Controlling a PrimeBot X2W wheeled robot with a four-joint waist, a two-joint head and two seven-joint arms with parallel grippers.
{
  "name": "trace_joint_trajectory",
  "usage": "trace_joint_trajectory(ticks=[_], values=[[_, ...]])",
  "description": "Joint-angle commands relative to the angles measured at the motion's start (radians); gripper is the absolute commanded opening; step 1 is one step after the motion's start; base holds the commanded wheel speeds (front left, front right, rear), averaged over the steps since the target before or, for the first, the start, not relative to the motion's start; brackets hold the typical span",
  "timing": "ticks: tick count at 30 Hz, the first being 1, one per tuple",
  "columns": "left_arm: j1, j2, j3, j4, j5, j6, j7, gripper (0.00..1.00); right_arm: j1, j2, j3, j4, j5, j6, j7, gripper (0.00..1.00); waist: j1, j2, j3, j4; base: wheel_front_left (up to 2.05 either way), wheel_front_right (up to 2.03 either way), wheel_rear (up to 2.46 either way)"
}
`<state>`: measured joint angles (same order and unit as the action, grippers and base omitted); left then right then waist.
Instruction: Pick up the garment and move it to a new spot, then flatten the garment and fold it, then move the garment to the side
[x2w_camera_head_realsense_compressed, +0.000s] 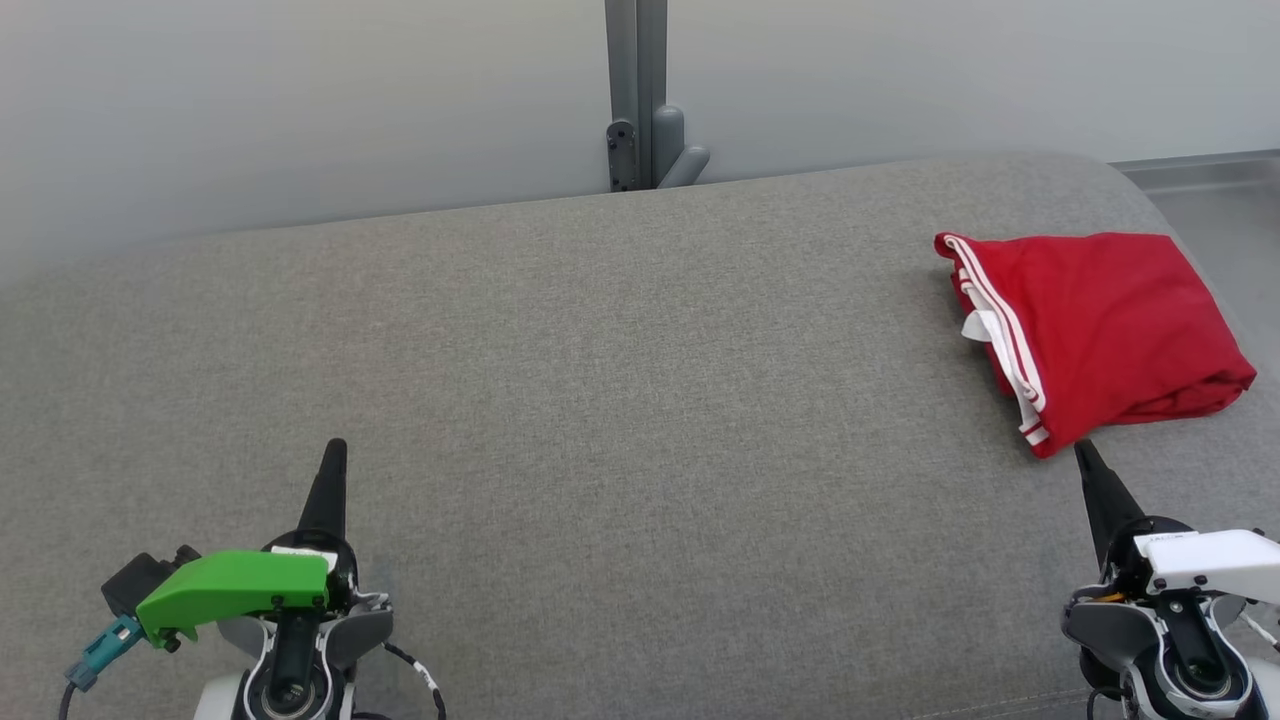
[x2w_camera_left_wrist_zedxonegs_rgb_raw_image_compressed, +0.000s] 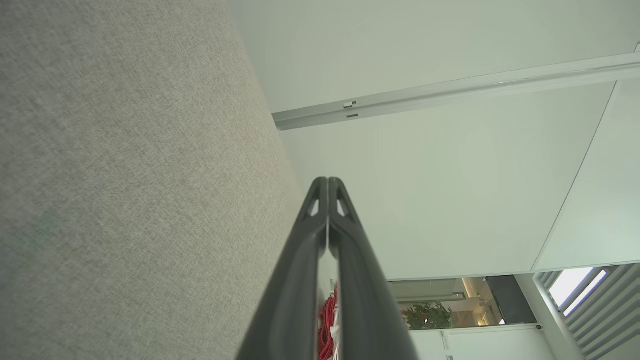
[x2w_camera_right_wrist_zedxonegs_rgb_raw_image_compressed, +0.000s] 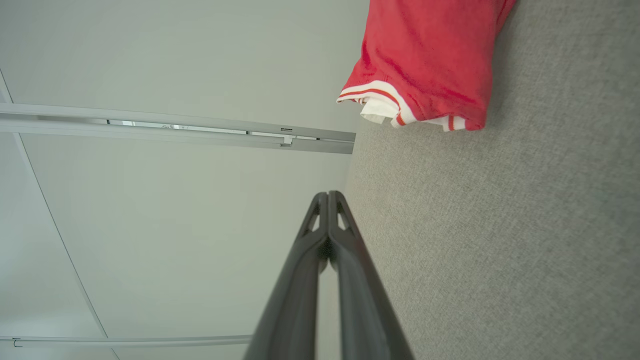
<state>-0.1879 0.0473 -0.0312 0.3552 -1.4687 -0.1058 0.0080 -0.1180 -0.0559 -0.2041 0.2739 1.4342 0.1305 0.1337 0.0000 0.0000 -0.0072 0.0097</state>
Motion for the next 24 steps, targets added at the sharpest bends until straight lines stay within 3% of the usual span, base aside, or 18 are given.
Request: trace_joint_trajectory(ticks=[1,24], values=[[-0.022,0.005,0.006,-0.002,-0.023,-0.008,0.005,0.0,-0.018,-0.005,-0.007,0.0,0.024,0.0,0.008,0.0,0.0,0.0,0.001,-0.001,0.0,0.0,0.0],[-0.047,0.005,0.019,0.003,-0.163,-0.029,0.034,0.0,-0.033,-0.004,-0.042,0.012,0.166,0.0,0.051,0.0,0.0,0.0,0.012,-0.01,0.0,0.0,0.0]])
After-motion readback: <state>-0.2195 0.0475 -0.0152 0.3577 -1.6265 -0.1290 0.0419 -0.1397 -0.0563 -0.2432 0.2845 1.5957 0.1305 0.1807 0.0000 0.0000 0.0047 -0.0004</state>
